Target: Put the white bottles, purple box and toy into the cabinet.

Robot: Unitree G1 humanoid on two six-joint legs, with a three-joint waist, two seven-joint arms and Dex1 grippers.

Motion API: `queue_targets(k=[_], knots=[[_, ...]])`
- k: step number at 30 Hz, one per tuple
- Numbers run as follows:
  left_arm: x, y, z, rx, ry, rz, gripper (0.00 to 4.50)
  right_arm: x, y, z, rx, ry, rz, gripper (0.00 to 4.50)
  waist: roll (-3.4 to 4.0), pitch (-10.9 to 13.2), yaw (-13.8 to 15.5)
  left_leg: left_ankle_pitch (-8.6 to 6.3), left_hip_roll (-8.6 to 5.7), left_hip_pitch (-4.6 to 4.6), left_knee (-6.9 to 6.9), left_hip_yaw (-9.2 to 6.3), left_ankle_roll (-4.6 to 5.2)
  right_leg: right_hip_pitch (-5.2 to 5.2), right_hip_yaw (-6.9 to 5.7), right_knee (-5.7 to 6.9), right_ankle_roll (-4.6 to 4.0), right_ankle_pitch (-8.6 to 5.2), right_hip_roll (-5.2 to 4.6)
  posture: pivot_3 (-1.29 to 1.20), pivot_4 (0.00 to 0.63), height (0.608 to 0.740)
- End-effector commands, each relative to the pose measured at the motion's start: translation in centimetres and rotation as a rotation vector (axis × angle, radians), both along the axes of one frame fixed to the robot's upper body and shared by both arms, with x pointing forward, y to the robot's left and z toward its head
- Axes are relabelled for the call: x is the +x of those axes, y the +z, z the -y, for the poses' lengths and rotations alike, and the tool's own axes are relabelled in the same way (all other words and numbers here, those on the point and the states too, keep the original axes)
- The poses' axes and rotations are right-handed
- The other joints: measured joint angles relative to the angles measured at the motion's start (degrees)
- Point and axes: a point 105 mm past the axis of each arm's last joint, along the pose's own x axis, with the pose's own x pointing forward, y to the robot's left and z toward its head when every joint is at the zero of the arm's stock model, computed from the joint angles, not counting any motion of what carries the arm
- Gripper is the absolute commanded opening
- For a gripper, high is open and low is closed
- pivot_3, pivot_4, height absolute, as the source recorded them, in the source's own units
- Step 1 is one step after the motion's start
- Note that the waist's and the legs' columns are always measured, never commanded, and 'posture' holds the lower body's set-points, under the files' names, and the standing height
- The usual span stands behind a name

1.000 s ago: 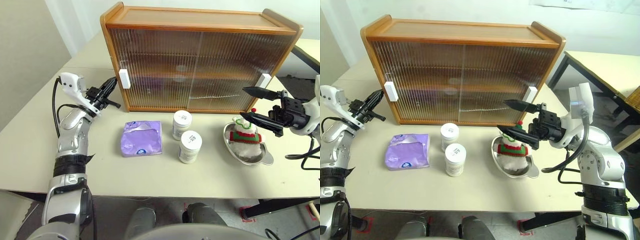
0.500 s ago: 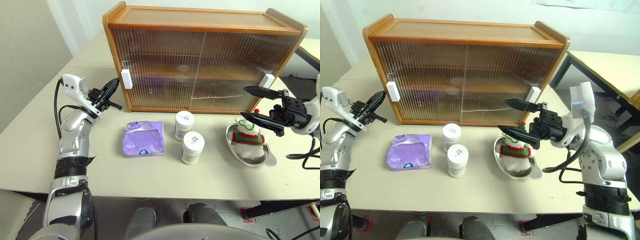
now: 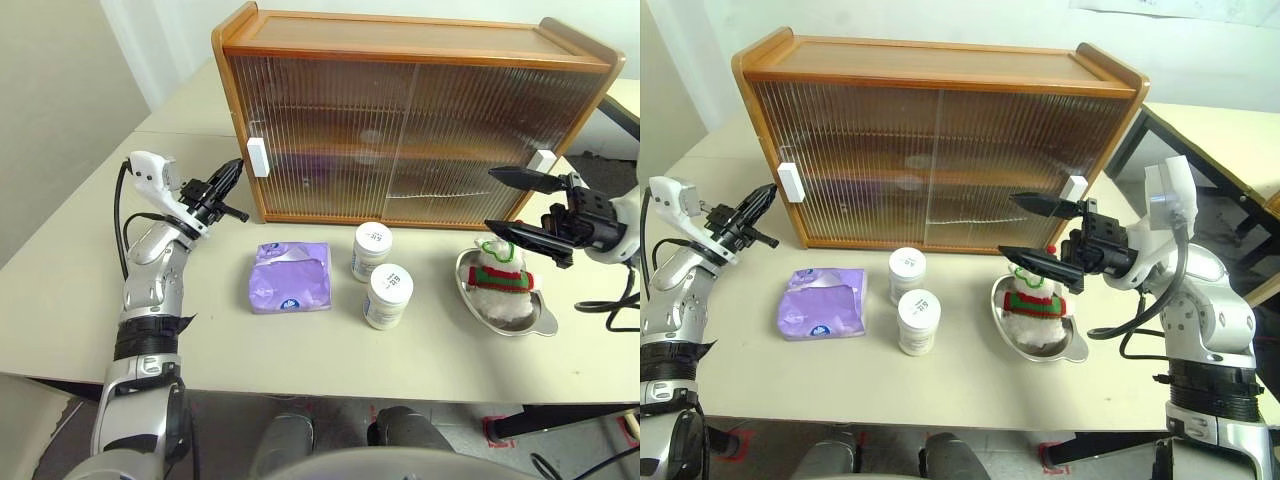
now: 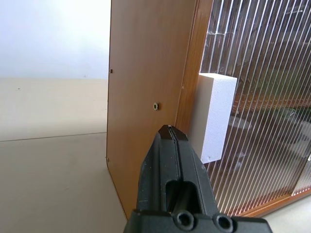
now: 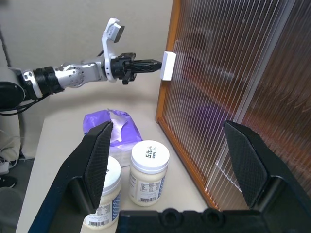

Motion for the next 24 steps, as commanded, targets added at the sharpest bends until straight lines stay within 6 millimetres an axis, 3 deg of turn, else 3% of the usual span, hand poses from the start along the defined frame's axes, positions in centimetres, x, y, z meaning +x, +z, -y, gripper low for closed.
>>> queue_targets(k=[1,8,24], knots=[[-0.2,-1.4,2.4,0.024,-0.099,-0.040,0.02,0.0,0.2,0.2,-0.019,0.007,0.001,4.50,0.00,0.00,0.09,0.00,0.00,0.00,0.00,0.00,0.00,0.00,0.00,0.00,0.00,0.00,0.00,-0.12,0.000,0.740],[-0.2,-1.6,2.8,0.021,-0.113,-0.045,0.02,-0.1,0.2,0.1,-0.023,0.010,0.002,4.50,0.01,0.00,0.37,0.01,-0.01,0.01,0.06,-0.01,0.01,0.03,0.00,0.00,0.03,0.01,0.00,-0.13,0.000,0.740],[0.2,-1.1,3.8,0.041,-0.149,-0.042,0.02,-0.3,0.4,0.0,-0.017,0.023,-0.009,4.50,0.01,0.00,-1.90,0.03,0.05,0.14,0.09,0.07,0.01,0.05,0.00,0.12,0.41,-0.15,0.05,-0.13,0.000,0.740]])
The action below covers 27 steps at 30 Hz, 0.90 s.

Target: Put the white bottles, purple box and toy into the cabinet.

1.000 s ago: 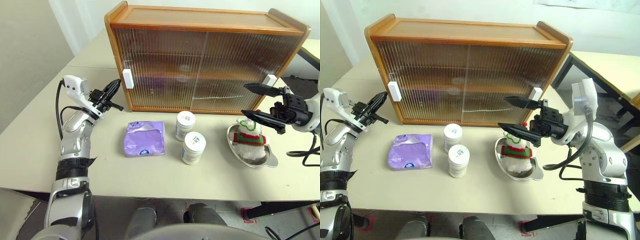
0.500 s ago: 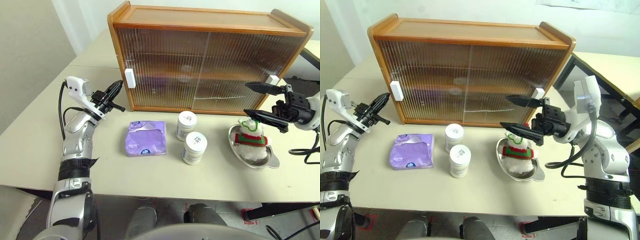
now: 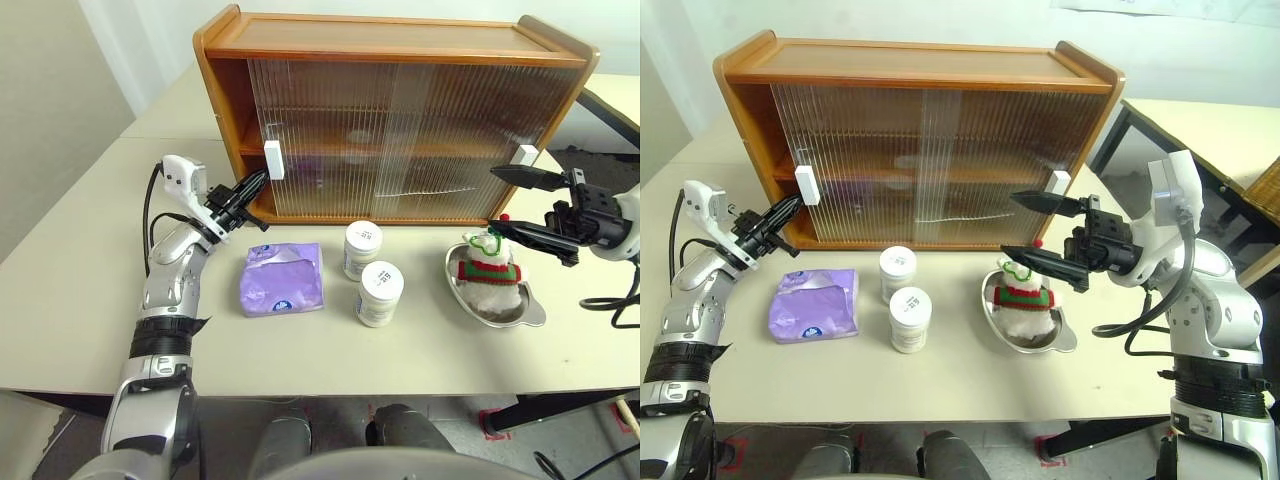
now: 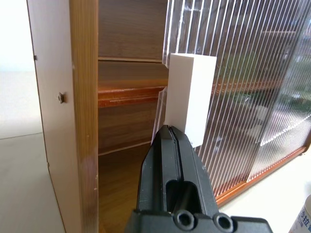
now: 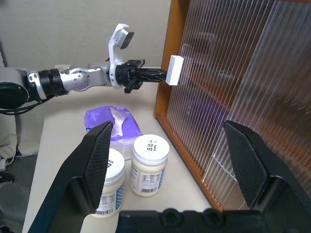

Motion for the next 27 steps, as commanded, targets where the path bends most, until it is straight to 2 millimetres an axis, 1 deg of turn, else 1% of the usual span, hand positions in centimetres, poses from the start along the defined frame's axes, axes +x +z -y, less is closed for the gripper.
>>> queue_targets(k=[1,6,13,19,22,27], knots=[[0.2,-0.3,1.2,0.037,-0.044,-0.021,0.02,-0.3,0.1,0.0,0.000,0.007,-0.004,4.50,0.00,0.00,0.05,0.00,0.00,0.00,0.00,0.00,0.00,0.00,0.00,0.00,-0.01,0.00,0.00,-0.13,0.000,0.740],[0.5,0.1,2.9,0.032,-0.088,-0.015,0.02,-0.6,0.2,0.1,0.019,0.011,-0.029,4.50,0.00,0.00,0.16,0.00,-0.01,-0.03,0.01,0.00,0.00,0.00,0.00,-0.01,-0.02,0.01,-0.01,-0.14,0.000,0.740],[0.7,0.2,4.4,0.033,-0.132,-0.015,0.02,-0.8,-0.2,0.3,0.034,-0.022,-0.108,4.50,0.00,0.00,-0.22,0.00,-0.01,-0.03,0.01,0.01,0.00,0.00,0.01,-0.01,0.03,-0.02,0.00,-0.15,0.000,0.740],[0.8,0.1,5.6,0.029,-0.170,-0.019,0.02,-0.8,-0.2,0.3,0.050,-0.038,-0.117,4.50,0.00,0.00,-0.43,-0.01,-0.02,-0.04,0.04,0.02,0.02,0.00,0.01,-0.01,0.12,-0.04,0.00,-0.16,0.000,0.740],[0.8,0.1,6.5,0.031,-0.200,-0.022,0.02,-0.6,0.2,0.2,0.092,-0.049,-0.115,4.50,0.00,0.00,-0.58,-0.02,-0.02,-0.05,0.04,0.02,0.03,0.00,0.01,-0.01,0.13,-0.05,0.00,-0.17,0.000,0.740],[0.9,0.1,7.0,0.032,-0.216,-0.022,0.02,-0.7,0.3,0.1,0.134,-0.062,-0.111,4.50,0.00,0.00,-0.92,-0.03,-0.03,-0.11,0.08,0.02,0.05,-0.03,0.01,-0.02,0.18,-0.05,0.00,-0.18,0.000,0.740]])
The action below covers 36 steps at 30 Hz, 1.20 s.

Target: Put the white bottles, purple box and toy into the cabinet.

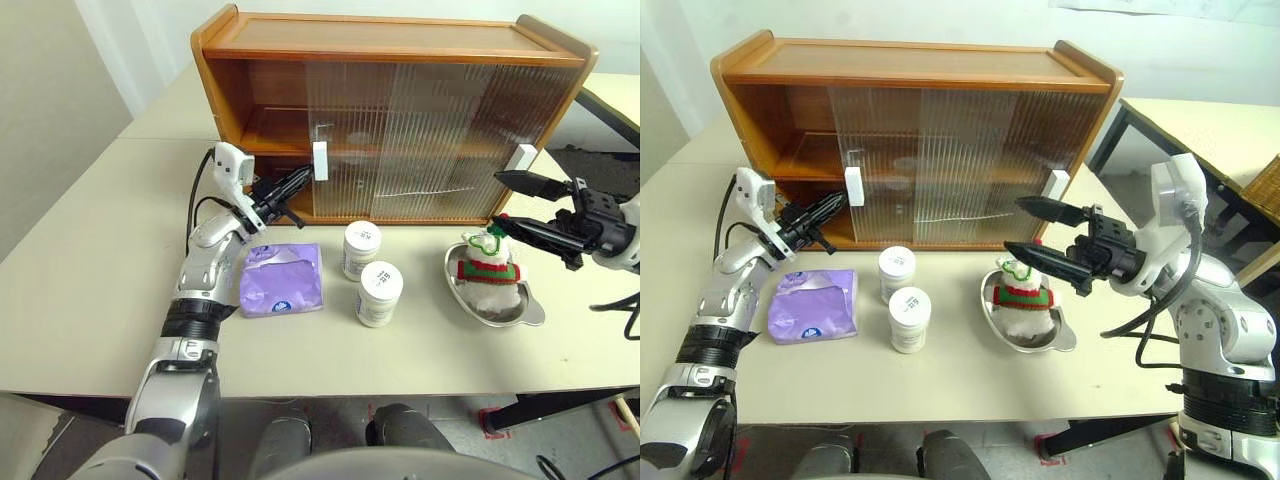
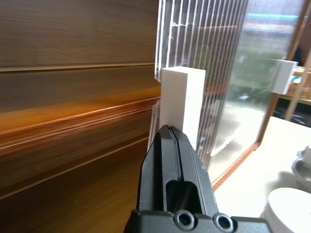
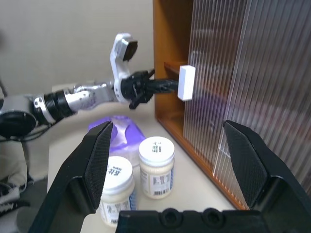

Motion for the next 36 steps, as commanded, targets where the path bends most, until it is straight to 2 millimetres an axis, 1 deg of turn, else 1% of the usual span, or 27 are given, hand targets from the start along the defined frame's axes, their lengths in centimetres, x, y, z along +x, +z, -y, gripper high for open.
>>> queue_targets(k=[1,6,10,18,22,28,36], knots=[[0.2,-0.5,0.6,0.019,-0.022,-0.020,0.02,-0.3,0.3,0.0,0.015,-0.009,0.009,4.50,0.00,0.00,-0.20,0.00,0.00,-0.01,0.00,0.00,0.01,0.00,0.00,0.00,0.02,0.00,0.00,-0.18,0.000,0.740],[0.2,-0.8,1.5,0.017,-0.052,-0.027,0.02,-0.6,0.8,-0.4,0.112,-0.009,0.000,4.50,0.00,0.00,-0.45,-0.02,-0.01,-0.05,0.02,-0.01,0.03,-0.02,0.01,-0.01,0.06,-0.02,0.00,-0.19,0.000,0.740],[0.5,-0.9,2.4,0.014,-0.073,-0.029,0.02,-0.9,0.2,-0.4,0.111,-0.014,-0.012,4.50,0.00,0.00,-0.59,-0.05,-0.02,-0.13,0.12,-0.01,0.08,-0.03,0.02,-0.05,0.11,-0.02,0.00,-0.19,0.000,0.740],[1.1,-0.5,4.4,0.020,-0.123,-0.018,0.02,-0.9,0.2,-0.6,0.125,-0.027,-0.009,4.50,0.00,0.00,-1.55,-0.09,-0.03,-0.17,0.20,-0.01,0.15,-0.03,0.04,-0.07,0.17,0.01,-0.01,-0.20,0.000,0.740],[1.3,-0.3,5.0,0.021,-0.142,-0.012,0.02,-0.9,0.4,-0.7,0.147,-0.036,-0.016,4.50,0.00,0.00,-1.90,-0.10,-0.03,-0.22,0.23,0.00,0.17,-0.05,0.04,-0.10,0.22,0.01,-0.01,-0.21,0.000,0.740],[1.2,-0.6,5.5,0.024,-0.163,-0.016,0.02,-1.0,0.8,-0.7,0.175,-0.037,-0.012,4.50,0.01,0.00,-2.19,-0.16,-0.04,-0.49,0.38,-0.01,0.28,-0.18,0.05,-0.18,0.32,0.02,-0.01,-0.21,0.000,0.740],[1.0,-1.1,4.8,0.033,-0.151,-0.023,0.02,-1.0,0.5,-0.9,0.166,-0.025,-0.021,4.50,0.01,0.00,-2.23,-0.23,-0.05,-0.63,0.56,-0.01,0.40,-0.22,0.08,-0.25,0.43,0.05,-0.02,-0.20,0.000,0.740]])
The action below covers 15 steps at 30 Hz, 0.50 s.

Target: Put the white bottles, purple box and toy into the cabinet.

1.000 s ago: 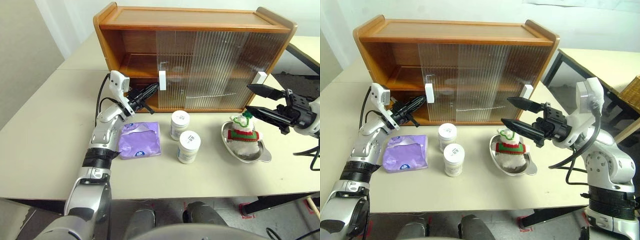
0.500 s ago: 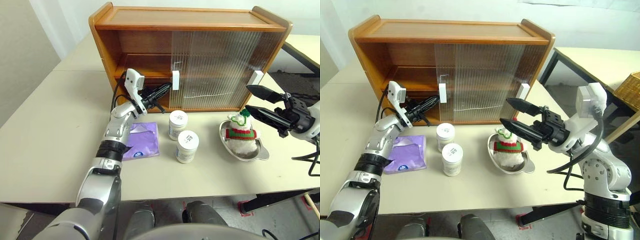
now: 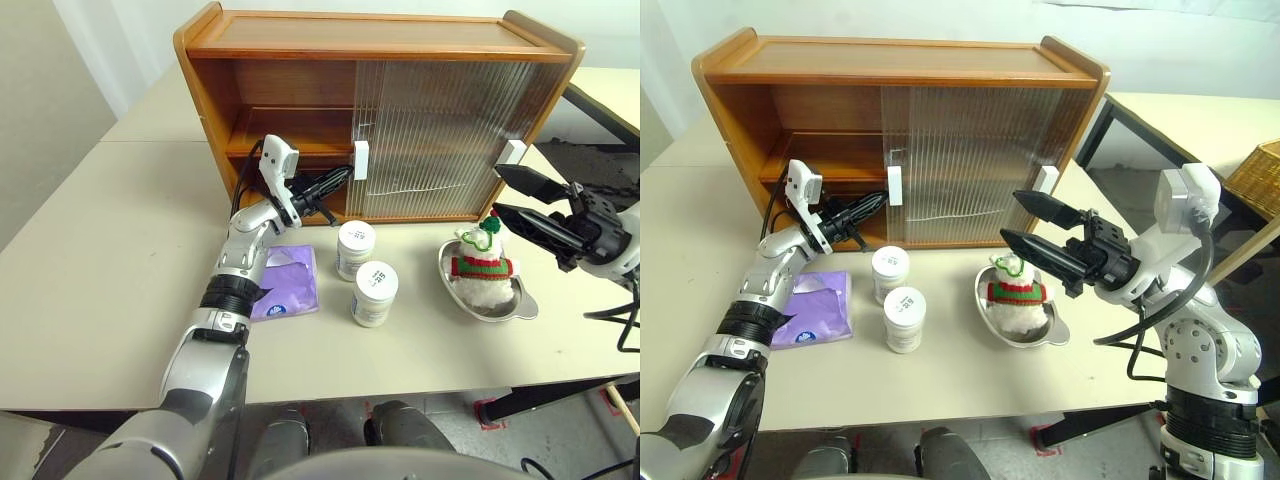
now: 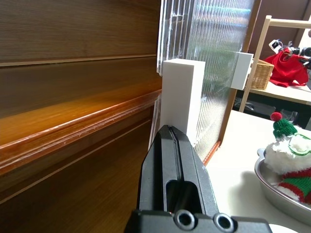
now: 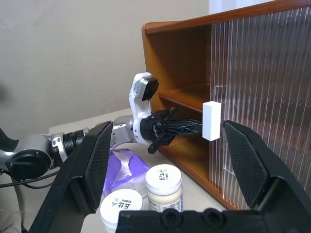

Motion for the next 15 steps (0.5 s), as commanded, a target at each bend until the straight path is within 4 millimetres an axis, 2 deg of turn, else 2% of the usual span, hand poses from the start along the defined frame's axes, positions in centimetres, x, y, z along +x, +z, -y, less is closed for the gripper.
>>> queue_targets(k=[1,8,15], knots=[[-0.2,-0.5,-0.1,0.021,-0.005,-0.003,0.02,-0.1,0.0,-0.1,0.000,0.009,-0.001,4.50,0.00,0.00,-0.04,0.00,0.00,0.00,0.00,0.00,0.00,0.00,0.00,0.00,0.00,0.00,0.00,-0.20,0.000,0.740],[-0.2,-0.7,-0.1,0.025,-0.003,-0.006,0.02,-0.1,-0.1,-0.1,-0.007,0.016,-0.002,4.50,0.00,0.00,-0.05,0.00,0.00,-0.01,0.00,0.00,0.00,0.00,0.00,0.00,0.00,0.00,0.00,-0.20,0.000,0.740],[0.4,0.0,1.3,0.029,-0.023,-0.003,0.02,-0.3,-0.1,0.0,-0.008,0.007,-0.008,4.50,0.00,0.00,0.01,0.00,-0.01,-0.02,0.03,0.00,0.00,0.01,0.00,0.00,0.01,0.01,0.00,-0.22,0.000,0.740]])
